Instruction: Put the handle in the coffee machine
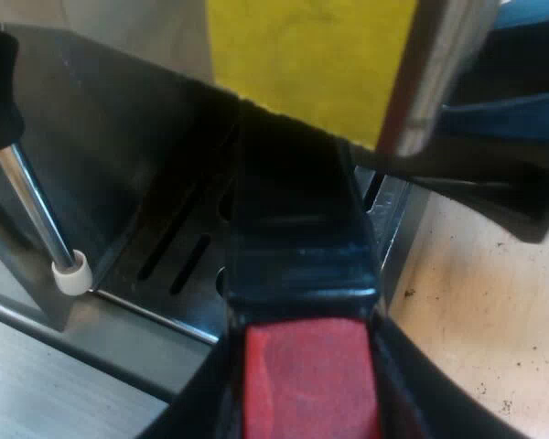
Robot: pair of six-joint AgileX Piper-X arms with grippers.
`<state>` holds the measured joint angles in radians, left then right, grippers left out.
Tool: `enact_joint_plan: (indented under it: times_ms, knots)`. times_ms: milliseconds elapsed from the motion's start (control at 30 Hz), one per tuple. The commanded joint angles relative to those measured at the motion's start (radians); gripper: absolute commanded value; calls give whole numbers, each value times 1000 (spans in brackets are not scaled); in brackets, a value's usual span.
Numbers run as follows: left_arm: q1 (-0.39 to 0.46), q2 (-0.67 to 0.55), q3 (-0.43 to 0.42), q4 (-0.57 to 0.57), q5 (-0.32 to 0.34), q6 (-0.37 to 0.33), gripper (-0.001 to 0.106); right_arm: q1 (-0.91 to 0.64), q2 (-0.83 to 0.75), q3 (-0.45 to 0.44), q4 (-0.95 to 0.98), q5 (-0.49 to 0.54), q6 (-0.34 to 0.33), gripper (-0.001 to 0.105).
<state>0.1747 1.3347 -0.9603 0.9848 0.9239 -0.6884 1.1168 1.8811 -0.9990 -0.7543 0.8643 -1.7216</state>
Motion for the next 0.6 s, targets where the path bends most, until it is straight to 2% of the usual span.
enact_joint_plan:
  times_ms: [33,167,300,500,600]
  knots:
    - [0,-28,-17,15,109,14,0,-20,27,-1,-96,13,-34,37]
    - [0,-28,-17,15,106,14,0,-39,53,-28,-109,21,-51,45]
    - [0,-28,-17,18,106,14,0,-56,86,-76,-120,21,-63,45]
    - [0,-28,-17,22,102,14,0,-60,151,-144,-206,115,-128,45]
    - [0,-28,-17,22,102,14,0,-61,177,-169,-272,126,-145,41]
